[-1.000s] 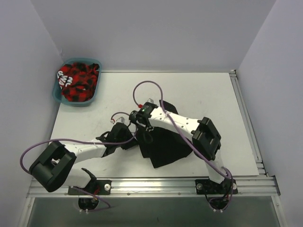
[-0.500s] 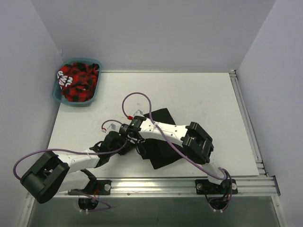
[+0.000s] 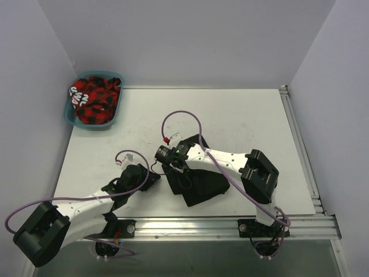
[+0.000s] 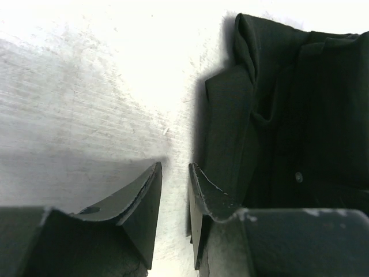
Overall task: Fold and stack the long sleeve shirts
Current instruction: Fold the shirt
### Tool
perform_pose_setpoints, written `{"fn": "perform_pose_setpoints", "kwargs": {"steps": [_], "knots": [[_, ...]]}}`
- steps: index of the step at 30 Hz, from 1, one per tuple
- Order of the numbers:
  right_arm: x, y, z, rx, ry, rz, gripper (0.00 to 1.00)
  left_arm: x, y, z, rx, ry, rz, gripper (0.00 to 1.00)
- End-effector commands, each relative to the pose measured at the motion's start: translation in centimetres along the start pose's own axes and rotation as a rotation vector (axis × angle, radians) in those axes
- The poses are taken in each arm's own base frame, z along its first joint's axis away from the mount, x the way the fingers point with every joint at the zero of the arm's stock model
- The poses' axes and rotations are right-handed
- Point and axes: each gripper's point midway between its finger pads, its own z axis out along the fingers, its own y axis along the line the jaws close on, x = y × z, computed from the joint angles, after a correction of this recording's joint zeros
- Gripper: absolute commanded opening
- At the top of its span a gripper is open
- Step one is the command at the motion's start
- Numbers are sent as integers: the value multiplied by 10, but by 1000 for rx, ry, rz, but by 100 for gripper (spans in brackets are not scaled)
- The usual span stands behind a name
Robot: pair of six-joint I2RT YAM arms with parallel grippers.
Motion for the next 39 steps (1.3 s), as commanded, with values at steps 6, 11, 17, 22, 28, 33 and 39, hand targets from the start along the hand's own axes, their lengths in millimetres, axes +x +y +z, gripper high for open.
{"fn": "perform_pose_setpoints", "kwargs": {"steps": [6, 11, 17, 22, 28, 33, 39], "knots": [[2, 36, 6, -166, 1, 118, 12, 0, -6, -1, 19, 5, 38, 35], [8, 49, 15, -240, 33, 171, 13, 2, -9, 2, 22, 15, 52, 35], [13, 61, 23, -321, 56, 222, 19, 4, -10, 3, 19, 30, 68, 36], [13, 63, 27, -356, 65, 264, 19, 6, -10, 6, 12, 38, 77, 36], [11, 67, 26, -400, 69, 293, 25, 9, -14, 7, 19, 50, 92, 37], [12, 68, 23, -413, 68, 297, 33, 9, -15, 7, 21, 51, 96, 37], [-5, 56, 16, -422, 26, 340, 25, 10, -20, 9, 25, 56, 103, 37]]}}
